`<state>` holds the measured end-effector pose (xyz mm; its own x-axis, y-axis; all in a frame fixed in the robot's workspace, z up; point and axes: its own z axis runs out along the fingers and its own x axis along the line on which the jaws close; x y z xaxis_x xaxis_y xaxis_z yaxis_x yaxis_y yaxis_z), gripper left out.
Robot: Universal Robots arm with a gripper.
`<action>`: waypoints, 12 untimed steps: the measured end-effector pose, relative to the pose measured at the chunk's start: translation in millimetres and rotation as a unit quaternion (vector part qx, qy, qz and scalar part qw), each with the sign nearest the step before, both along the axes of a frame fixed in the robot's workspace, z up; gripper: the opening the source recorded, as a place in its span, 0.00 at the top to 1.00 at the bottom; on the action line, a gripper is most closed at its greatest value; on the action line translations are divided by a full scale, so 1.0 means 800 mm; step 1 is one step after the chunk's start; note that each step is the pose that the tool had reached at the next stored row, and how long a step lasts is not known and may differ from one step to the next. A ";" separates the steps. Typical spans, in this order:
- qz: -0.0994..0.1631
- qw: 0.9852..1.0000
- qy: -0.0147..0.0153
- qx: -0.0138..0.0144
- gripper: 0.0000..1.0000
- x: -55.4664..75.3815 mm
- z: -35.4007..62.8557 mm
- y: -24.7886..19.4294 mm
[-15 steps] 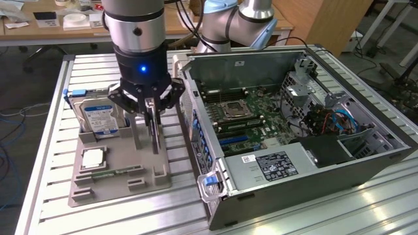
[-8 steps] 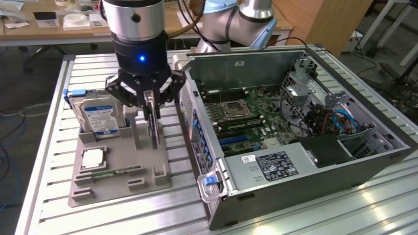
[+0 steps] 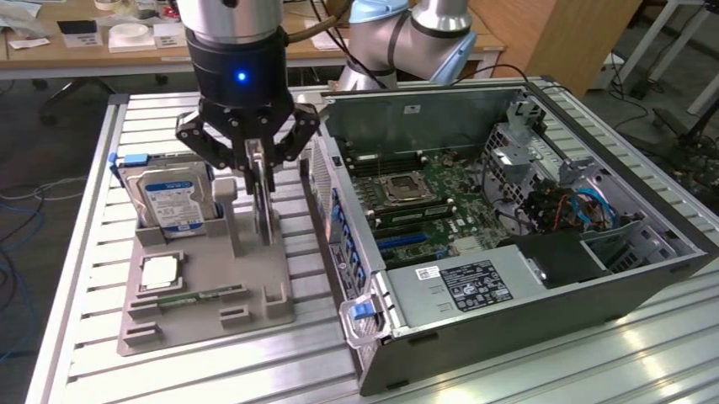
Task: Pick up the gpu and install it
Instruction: 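Pick up the gpu and move the gpu toward the slot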
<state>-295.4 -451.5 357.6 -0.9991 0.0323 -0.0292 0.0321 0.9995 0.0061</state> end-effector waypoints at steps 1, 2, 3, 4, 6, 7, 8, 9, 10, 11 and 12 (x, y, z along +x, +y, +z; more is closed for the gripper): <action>0.000 1.000 0.000 0.000 0.73 0.000 0.003 0.0000; 0.000 1.000 0.000 0.000 0.73 0.000 0.005 0.0000; 0.000 1.000 0.000 0.000 0.73 0.000 0.007 0.0000; 0.000 1.000 0.000 0.000 0.73 0.000 0.008 0.0000; 0.000 1.000 0.000 0.000 0.73 0.000 0.008 0.0000; 0.000 1.000 0.000 0.000 0.73 0.000 0.008 0.0000; 0.000 1.000 0.000 0.000 0.73 0.000 0.008 0.0000; 0.000 1.000 0.000 0.000 0.73 0.000 0.008 0.0000; 0.000 1.000 0.000 0.000 0.73 0.000 0.008 0.0000; 0.000 1.000 0.000 0.000 0.73 0.000 0.008 0.0000; 0.000 1.000 0.000 0.000 0.73 0.000 0.008 0.0000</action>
<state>-295.5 -451.5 364.1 -0.9991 0.0317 -0.0291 0.0316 0.9995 0.0061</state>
